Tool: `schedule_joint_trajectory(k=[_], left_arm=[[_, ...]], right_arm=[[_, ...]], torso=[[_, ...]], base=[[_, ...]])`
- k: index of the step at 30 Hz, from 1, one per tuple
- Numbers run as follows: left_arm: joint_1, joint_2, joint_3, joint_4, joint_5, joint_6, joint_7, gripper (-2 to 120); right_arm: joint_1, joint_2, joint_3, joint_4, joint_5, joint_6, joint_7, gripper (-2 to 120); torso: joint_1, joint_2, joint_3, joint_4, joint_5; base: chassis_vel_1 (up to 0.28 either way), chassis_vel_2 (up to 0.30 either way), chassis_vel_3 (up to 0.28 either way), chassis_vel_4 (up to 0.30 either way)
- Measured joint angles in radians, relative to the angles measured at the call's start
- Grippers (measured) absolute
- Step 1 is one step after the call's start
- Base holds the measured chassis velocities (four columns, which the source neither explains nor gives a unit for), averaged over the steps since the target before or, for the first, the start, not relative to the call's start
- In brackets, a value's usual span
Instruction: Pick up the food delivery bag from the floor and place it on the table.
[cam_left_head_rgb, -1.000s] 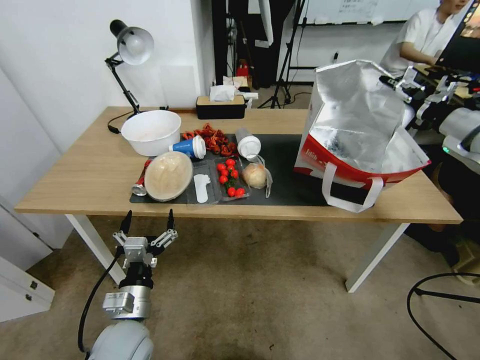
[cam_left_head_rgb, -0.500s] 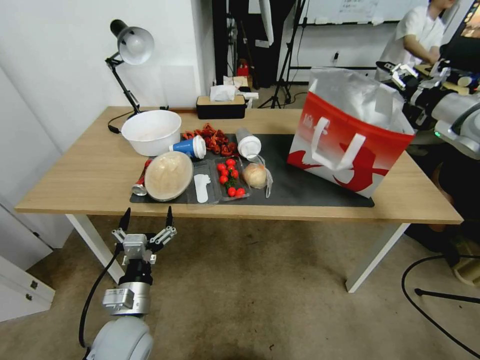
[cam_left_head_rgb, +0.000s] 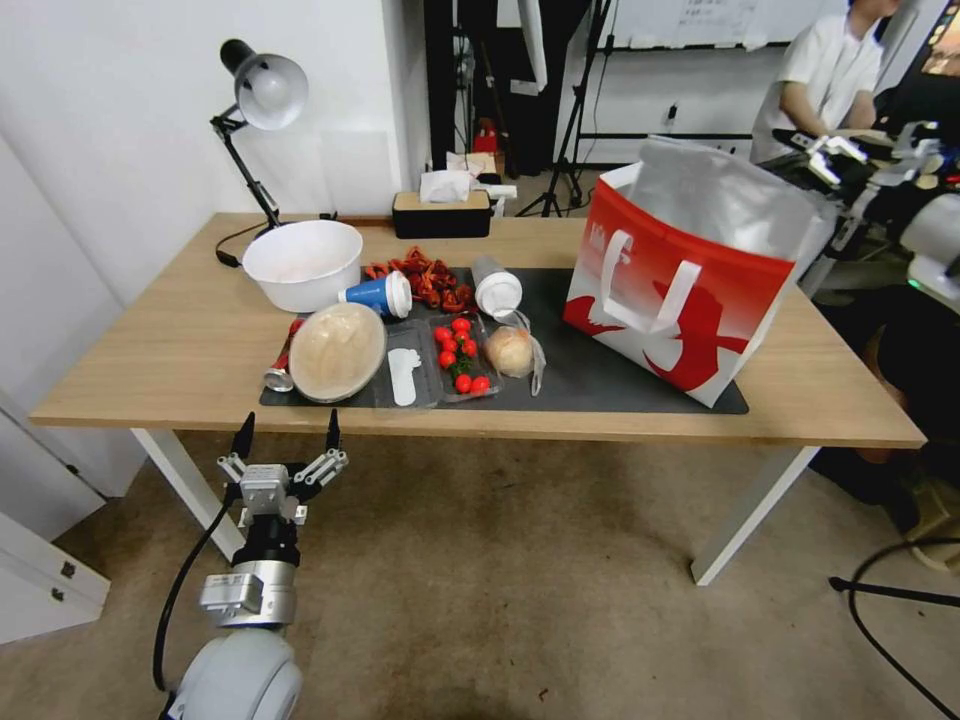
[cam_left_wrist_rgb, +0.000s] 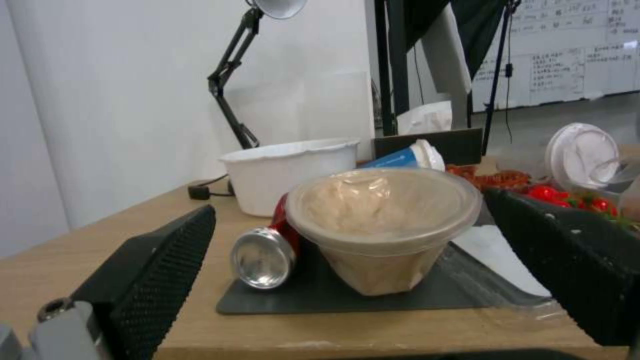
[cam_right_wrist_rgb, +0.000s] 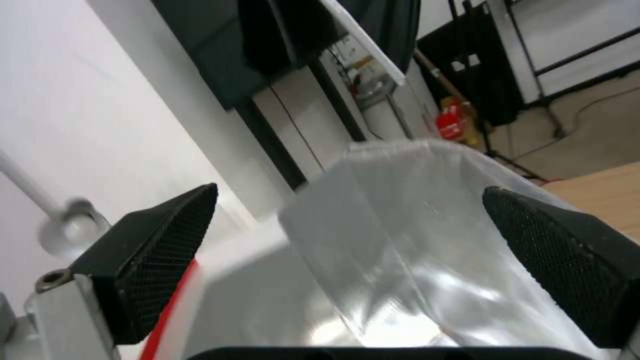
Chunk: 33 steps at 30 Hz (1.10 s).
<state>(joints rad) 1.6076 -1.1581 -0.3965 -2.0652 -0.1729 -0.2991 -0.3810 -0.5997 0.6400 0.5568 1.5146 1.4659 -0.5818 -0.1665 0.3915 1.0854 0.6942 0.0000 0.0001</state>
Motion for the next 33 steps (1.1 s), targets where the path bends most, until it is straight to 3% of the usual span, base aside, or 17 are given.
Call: schedule_joint_trajectory(k=[7,9,14,17,19,20,22,31,33], left_arm=[[-0.003,0.004,0.011,-0.014,-0.001,0.013,-0.006,100],[-0.003,0.005,0.017,-0.026,-0.001,0.033,-0.011,100],[-0.001,0.005,0.021,-0.041,-0.001,0.056,-0.021,100],[0.007,0.005,0.021,-0.068,-0.001,0.087,-0.034,100],[0.008,0.005,0.020,-0.070,-0.001,0.089,-0.034,100],[0.013,0.003,0.017,-0.079,-0.001,0.097,-0.037,100],[0.041,-0.008,-0.006,-0.117,-0.001,0.119,-0.055,100],[0.091,-0.030,-0.069,-0.177,0.000,0.138,-0.061,100],[0.098,-0.037,-0.089,-0.202,-0.001,0.155,-0.061,100]], right_arm=[[-0.195,-0.057,0.152,0.111,-0.066,0.017,-0.060,100],[-0.310,-0.077,0.235,0.172,-0.128,0.058,-0.088,100],[-0.423,-0.092,0.314,0.248,-0.241,0.127,-0.123,100],[-0.542,-0.091,0.407,0.356,-0.310,0.166,-0.127,100],[-0.547,-0.090,0.411,0.362,-0.314,0.168,-0.127,100],[-0.573,-0.081,0.426,0.397,-0.336,0.174,-0.124,100],[-0.613,-0.040,0.430,0.478,-0.382,0.189,-0.101,100],[-0.657,0.057,0.398,0.604,-0.505,0.208,-0.051,100],[-0.732,0.122,0.414,0.691,-0.558,0.214,-0.023,100]], torso=[[0.000,0.000,0.000,0.0001,0.0000],[0.000,0.000,0.000,-0.0004,-0.0001],[0.000,0.000,0.000,-0.0001,0.0002],[0.000,0.000,0.000,0.0000,-0.0003],[0.000,0.000,0.000,0.0000,-0.0004],[0.000,0.000,0.000,-0.0006,-0.0004],[0.000,0.000,0.000,0.0004,0.0000],[0.000,0.000,0.000,0.0004,-0.0001],[0.000,0.000,0.000,0.0004,-0.0002]], base=[[0.000,0.000,0.000,0.000],[0.000,0.000,0.000,0.000],[0.000,0.000,0.000,0.000],[0.000,0.000,0.000,0.000],[0.000,0.000,0.000,0.000],[0.000,0.000,0.000,0.000],[0.000,0.000,0.000,0.000],[0.000,0.000,0.000,0.000],[0.000,0.000,0.000,0.000]])
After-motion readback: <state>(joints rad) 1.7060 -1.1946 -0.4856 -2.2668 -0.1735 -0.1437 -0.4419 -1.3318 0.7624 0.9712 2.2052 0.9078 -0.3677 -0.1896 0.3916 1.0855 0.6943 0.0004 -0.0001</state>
